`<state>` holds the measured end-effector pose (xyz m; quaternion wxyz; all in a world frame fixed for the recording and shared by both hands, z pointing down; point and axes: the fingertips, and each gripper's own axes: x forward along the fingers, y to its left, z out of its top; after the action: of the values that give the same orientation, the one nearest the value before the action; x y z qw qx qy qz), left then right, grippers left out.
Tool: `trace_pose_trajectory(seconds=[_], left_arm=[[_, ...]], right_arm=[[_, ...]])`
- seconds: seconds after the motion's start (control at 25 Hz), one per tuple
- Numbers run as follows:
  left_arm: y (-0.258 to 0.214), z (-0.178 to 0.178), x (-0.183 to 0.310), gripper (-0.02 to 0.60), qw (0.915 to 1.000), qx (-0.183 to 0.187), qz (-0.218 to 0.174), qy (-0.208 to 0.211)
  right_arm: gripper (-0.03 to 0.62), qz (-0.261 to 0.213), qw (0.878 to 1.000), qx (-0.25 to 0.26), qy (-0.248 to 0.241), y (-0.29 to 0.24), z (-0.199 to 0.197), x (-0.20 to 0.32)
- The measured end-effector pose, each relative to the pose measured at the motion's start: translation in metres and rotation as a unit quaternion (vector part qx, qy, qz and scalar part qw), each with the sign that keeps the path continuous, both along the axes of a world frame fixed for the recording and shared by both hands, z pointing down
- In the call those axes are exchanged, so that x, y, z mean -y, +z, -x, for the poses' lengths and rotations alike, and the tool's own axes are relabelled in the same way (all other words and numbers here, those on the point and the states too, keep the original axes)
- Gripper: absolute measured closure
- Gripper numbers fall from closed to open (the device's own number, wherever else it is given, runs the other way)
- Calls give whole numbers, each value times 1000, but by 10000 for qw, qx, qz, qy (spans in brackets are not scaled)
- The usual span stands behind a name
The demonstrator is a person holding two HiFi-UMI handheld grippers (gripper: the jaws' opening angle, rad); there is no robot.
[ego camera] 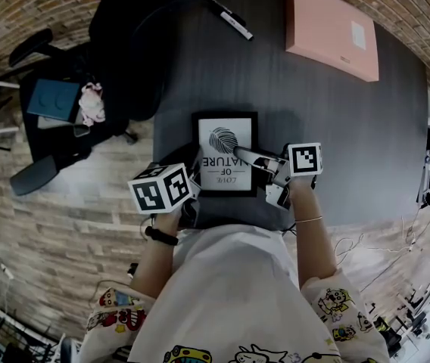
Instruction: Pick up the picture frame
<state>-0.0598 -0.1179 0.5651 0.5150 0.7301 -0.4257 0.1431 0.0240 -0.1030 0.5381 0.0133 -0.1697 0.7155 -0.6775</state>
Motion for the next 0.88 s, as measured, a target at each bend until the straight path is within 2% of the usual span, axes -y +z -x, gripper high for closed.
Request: trace_pose_trajectory(seconds=[0.28, 0.44, 0.6, 0.76, 0.88], left_arm=[[-6, 1, 5, 489, 9999, -138, 27, -76], [1, 1, 1, 488, 9993, -307, 168, -155], [-2, 6, 1, 474, 9979, -530, 118, -349], [-15, 11, 5, 466, 9938, -909, -69, -629], [-30, 19, 14, 466, 9926, -875, -390, -740]], right_arm=[[577, 14, 10000, 26, 37, 0, 0, 1], [580, 9, 10000, 79, 57, -1, 0, 0], [580, -44, 10000, 31, 59, -3, 0, 0], [580, -161, 9998, -31, 135, -8, -4, 0], [580, -212, 9995, -87, 214, -11, -6, 0]])
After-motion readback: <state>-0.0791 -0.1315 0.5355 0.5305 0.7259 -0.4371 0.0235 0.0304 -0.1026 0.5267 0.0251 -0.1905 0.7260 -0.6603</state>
